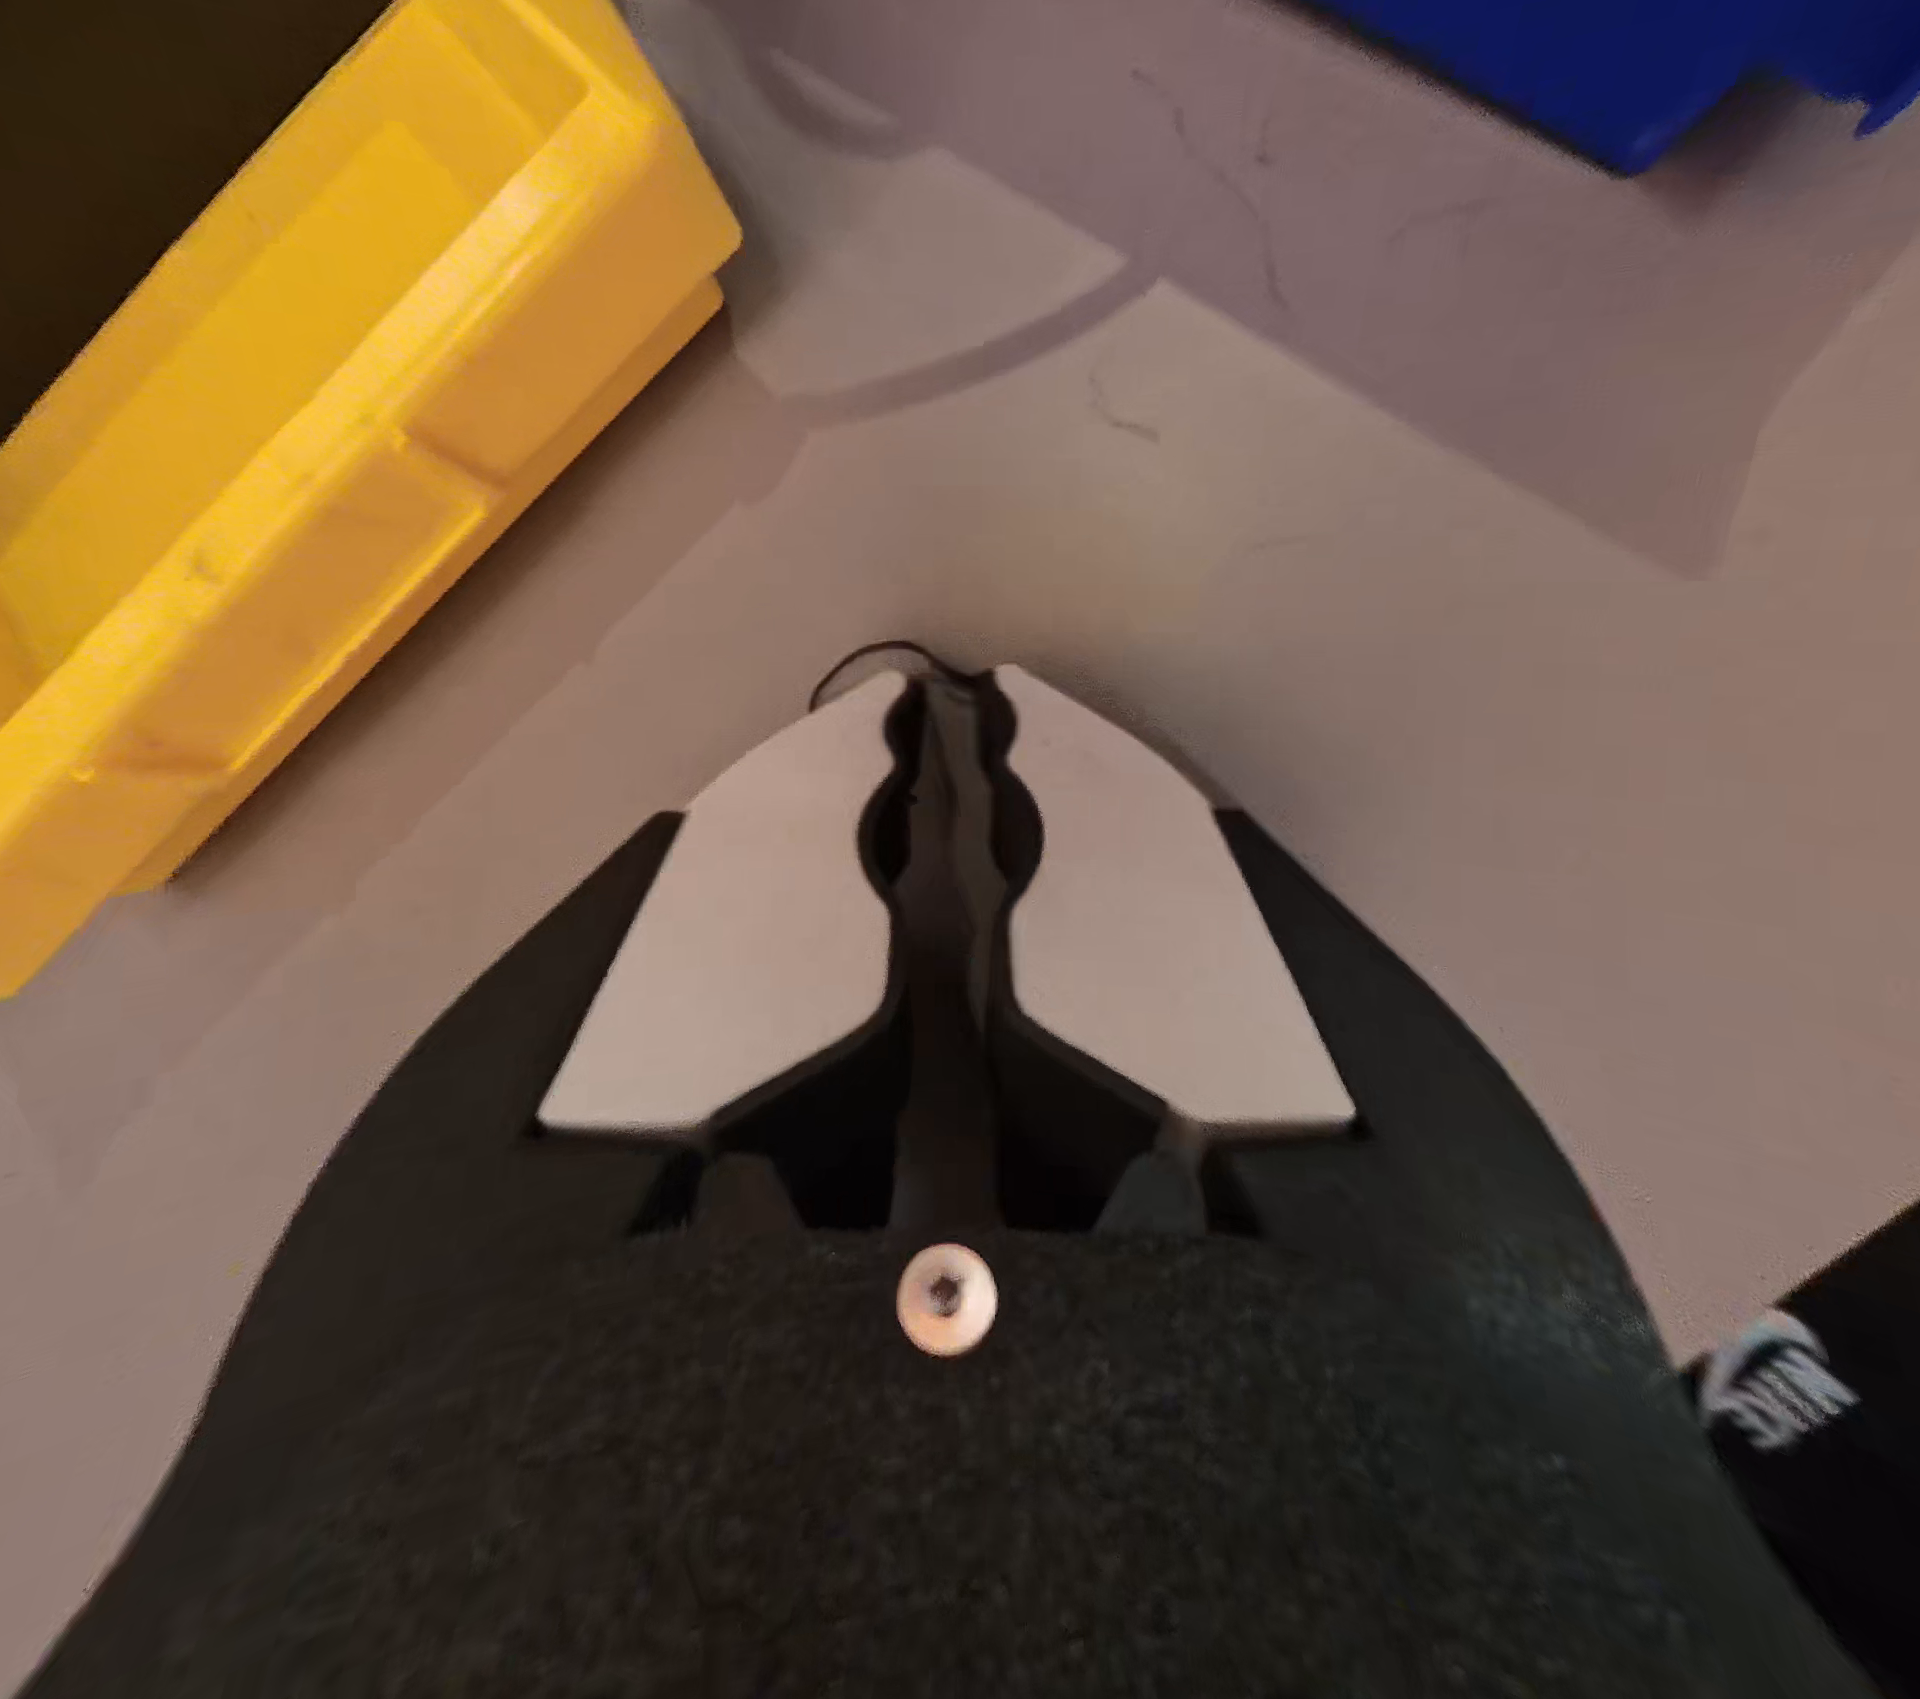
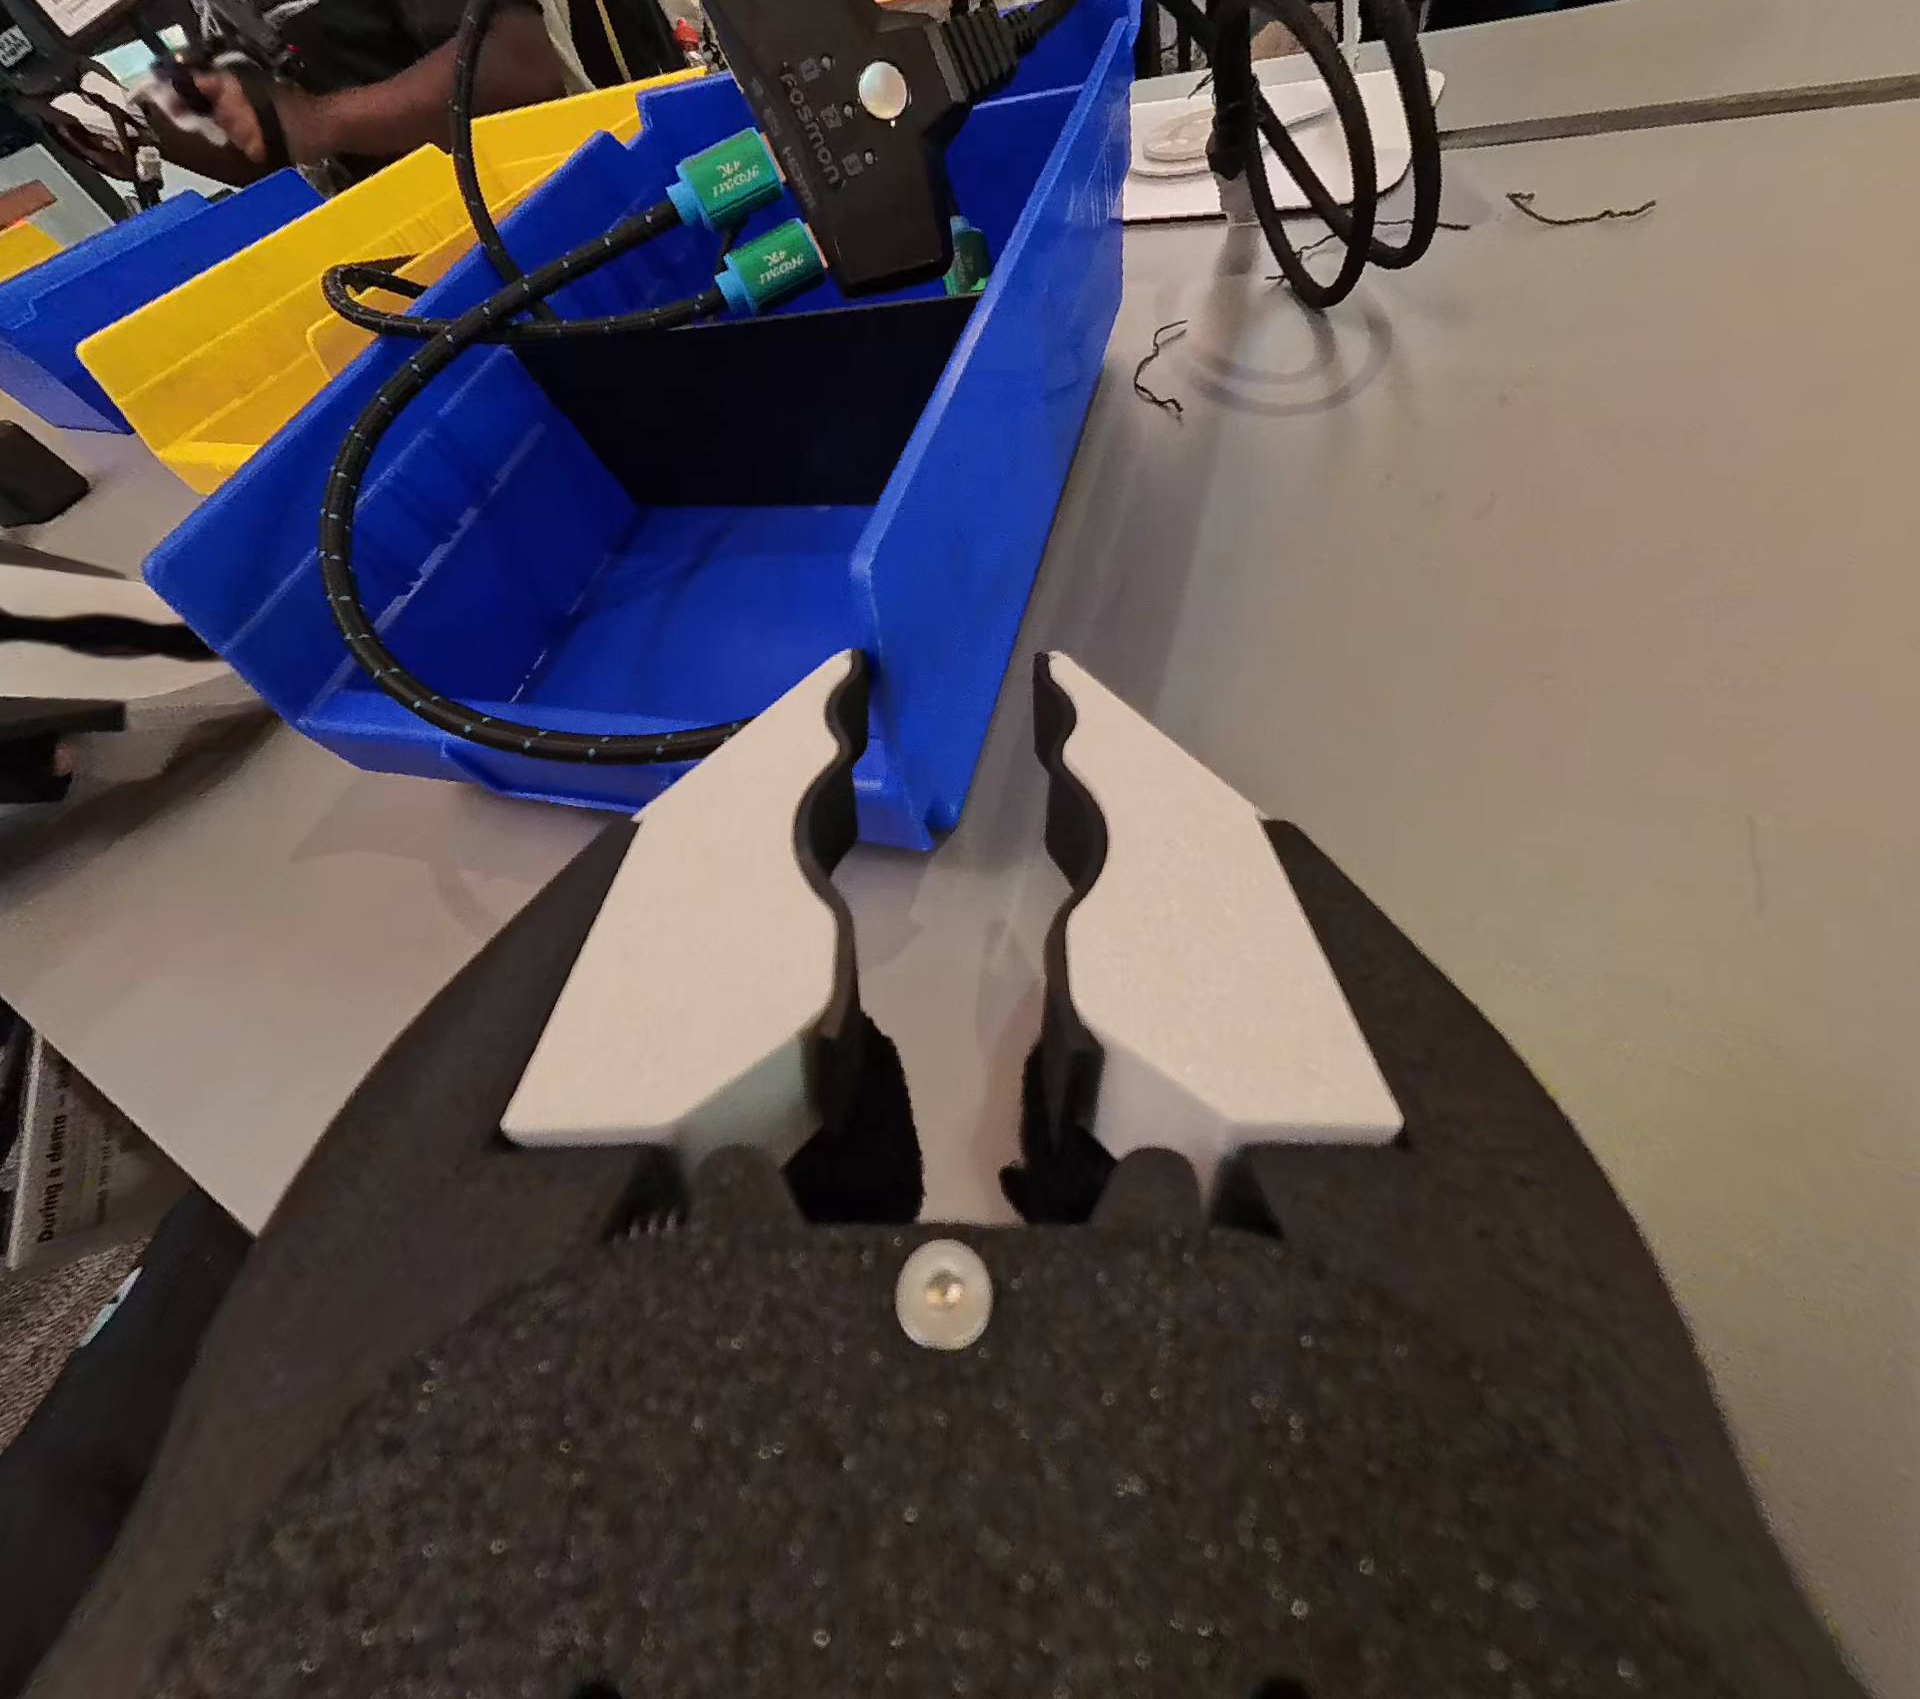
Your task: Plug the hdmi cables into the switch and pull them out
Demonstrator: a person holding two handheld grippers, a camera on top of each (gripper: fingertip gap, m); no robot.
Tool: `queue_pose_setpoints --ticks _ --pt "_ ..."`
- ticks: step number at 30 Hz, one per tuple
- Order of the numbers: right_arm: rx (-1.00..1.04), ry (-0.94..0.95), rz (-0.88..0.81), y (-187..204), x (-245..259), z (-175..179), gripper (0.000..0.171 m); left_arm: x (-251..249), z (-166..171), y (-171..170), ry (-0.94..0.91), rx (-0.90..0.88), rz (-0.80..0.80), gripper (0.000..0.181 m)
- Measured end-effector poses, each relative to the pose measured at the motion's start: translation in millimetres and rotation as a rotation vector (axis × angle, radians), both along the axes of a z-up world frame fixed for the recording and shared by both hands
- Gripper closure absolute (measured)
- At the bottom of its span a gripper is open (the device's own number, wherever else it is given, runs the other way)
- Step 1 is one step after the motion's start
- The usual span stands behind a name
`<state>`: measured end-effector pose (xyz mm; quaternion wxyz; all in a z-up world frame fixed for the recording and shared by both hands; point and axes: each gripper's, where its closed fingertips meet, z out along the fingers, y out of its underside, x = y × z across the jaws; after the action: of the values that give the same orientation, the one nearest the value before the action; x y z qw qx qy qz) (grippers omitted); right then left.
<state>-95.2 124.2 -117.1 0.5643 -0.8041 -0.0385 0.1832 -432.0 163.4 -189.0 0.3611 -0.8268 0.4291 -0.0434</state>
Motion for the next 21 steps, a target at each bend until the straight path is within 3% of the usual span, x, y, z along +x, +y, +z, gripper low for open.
queue_pose_setpoints --ticks 3,7,11,14,18,20,21 --pt "-0.006 0.001 0.002 -1.0 0.4 -0.1 0.14 1.6 -0.1 1.0 0.043 0.031 -0.016 0.181" --pt "-0.016 0.007 0.003 -2.3 1.0 0.5 0.141 6.2 9.6 -0.8 -0.044 0.006 -0.011 0.181" --pt "-0.02 0.017 0.009 -3.4 2.5 1.7 0.141 -3.7 42.2 5.8 -0.17 0.072 0.042 0.181" --pt "-0.022 0.024 0.014 -3.0 3.2 1.9 0.141 -12.4 49.0 6.7 -0.227 0.053 0.077 0.177" --pt "-0.029 0.039 0.022 -3.1 2.5 1.8 0.142 -11.8 25.2 5.5 -0.087 0.018 0.004 0.172" --pt "-0.032 0.049 0.03 -2.9 1.8 1.4 0.143 -8.1 18.0 10.2 -0.039 -0.008 -0.02 0.148" --pt "-0.035 0.057 0.034 -2.9 1.5 1.0 0.143 -4.0 16.9 11.3 -0.043 -0.026 -0.04 0.147"
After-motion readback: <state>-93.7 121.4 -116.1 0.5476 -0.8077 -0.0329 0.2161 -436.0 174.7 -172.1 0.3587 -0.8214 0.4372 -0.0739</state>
